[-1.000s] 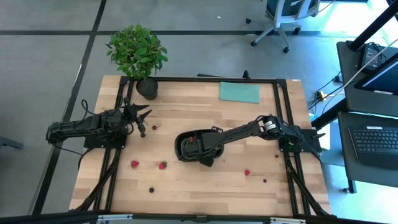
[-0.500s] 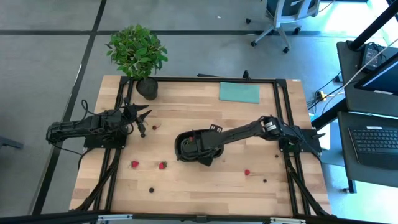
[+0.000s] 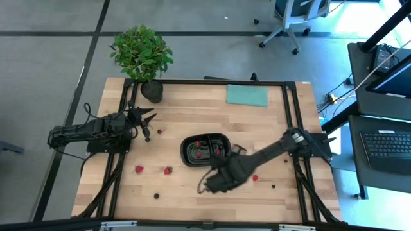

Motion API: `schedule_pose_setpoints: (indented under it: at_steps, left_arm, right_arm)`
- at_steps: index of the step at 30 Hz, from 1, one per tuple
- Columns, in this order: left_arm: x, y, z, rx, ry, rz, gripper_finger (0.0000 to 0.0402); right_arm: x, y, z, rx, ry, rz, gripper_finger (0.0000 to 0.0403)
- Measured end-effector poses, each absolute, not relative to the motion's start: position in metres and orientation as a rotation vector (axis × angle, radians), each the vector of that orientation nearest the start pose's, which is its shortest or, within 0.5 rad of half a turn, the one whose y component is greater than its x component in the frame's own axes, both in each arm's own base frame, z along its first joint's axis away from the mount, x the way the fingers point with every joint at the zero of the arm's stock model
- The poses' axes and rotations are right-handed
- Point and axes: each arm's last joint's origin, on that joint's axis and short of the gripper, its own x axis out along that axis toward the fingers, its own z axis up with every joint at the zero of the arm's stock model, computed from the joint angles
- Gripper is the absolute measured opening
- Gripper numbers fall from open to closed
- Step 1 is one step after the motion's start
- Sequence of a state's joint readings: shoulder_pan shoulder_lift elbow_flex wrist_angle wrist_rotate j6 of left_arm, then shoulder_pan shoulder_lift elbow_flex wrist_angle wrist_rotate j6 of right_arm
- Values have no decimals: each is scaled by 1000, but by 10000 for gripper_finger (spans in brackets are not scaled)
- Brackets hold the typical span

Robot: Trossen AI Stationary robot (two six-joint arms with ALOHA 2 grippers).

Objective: Pick and placing Produce into tupperware
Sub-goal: Put the red raspberry into the left section of the black bin

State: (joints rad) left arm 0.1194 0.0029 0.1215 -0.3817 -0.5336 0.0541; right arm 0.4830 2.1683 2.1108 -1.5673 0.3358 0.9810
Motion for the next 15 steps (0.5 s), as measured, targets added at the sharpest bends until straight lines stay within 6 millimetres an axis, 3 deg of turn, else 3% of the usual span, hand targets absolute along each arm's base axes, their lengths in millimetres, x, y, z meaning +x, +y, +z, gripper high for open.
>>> schedule_pose_setpoints:
  at_steps: [4, 9, 15]
  left_arm:
    - [79, 24, 169, 107, 279, 642, 120]
    - [79, 24, 169, 107, 279, 642, 120]
    - [79, 24, 169, 106, 279, 642, 120]
  right_arm:
    - [328, 192, 264, 254, 1377, -721, 224]
    - [274, 186, 251, 432, 1375, -897, 224]
    - [248, 178, 232, 671, 1305, -902, 224]
